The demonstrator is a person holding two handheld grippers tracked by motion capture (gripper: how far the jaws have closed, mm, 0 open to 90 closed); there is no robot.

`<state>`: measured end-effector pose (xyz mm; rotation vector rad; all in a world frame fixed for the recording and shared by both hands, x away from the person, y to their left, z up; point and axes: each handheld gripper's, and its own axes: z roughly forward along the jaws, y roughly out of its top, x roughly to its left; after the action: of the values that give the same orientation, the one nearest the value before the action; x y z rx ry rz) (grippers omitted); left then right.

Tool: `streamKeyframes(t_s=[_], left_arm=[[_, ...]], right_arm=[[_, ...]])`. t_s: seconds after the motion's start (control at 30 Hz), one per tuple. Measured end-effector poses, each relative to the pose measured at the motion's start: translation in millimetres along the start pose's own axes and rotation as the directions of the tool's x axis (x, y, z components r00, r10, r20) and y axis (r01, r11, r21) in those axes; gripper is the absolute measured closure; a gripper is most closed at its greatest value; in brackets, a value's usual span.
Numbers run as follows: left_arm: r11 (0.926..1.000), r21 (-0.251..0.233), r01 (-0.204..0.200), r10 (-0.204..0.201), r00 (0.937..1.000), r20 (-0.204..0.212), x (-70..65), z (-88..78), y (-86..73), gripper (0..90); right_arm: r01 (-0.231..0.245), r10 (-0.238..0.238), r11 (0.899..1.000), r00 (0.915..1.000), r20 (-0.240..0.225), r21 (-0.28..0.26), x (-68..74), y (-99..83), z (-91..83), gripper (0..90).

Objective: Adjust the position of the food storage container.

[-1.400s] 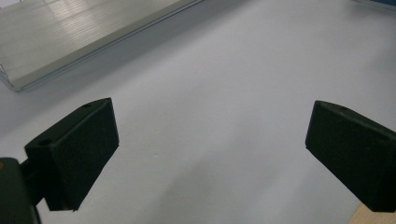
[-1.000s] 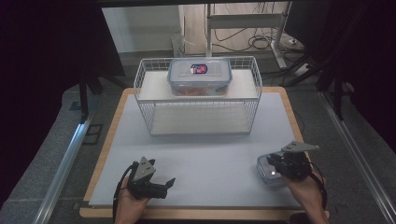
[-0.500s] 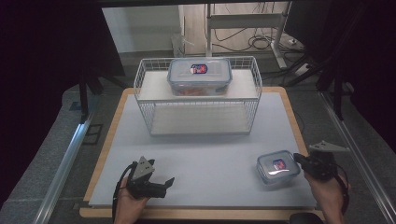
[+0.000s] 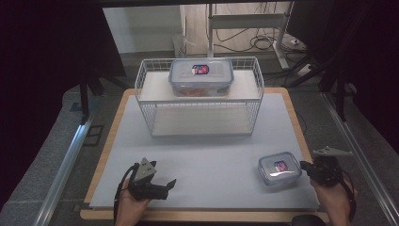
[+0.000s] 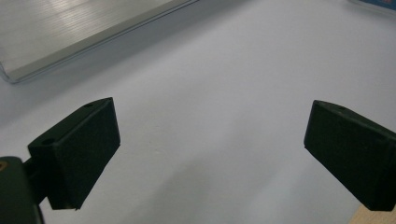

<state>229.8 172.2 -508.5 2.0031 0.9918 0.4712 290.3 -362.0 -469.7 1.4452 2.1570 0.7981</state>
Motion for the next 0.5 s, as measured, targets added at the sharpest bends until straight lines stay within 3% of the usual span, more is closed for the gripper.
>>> streamKeyframes(t_s=[0.13,0.5], left_arm=[[1.0000,0.000,-0.002,0.002,1.0000,-0.002,-0.7,0.1,0.4,3.5],[0.9999,0.001,-0.014,0.014,0.9999,0.000,-3.2,0.7,1.2,3.7]], right_arm=[[0.023,-0.022,1.000,0.9985,-0.051,0.018,9.9,1.3,5.0,89.8],[0.086,-0.083,0.996,0.9878,-0.132,0.016,40.8,7.1,10.8,89.8]])
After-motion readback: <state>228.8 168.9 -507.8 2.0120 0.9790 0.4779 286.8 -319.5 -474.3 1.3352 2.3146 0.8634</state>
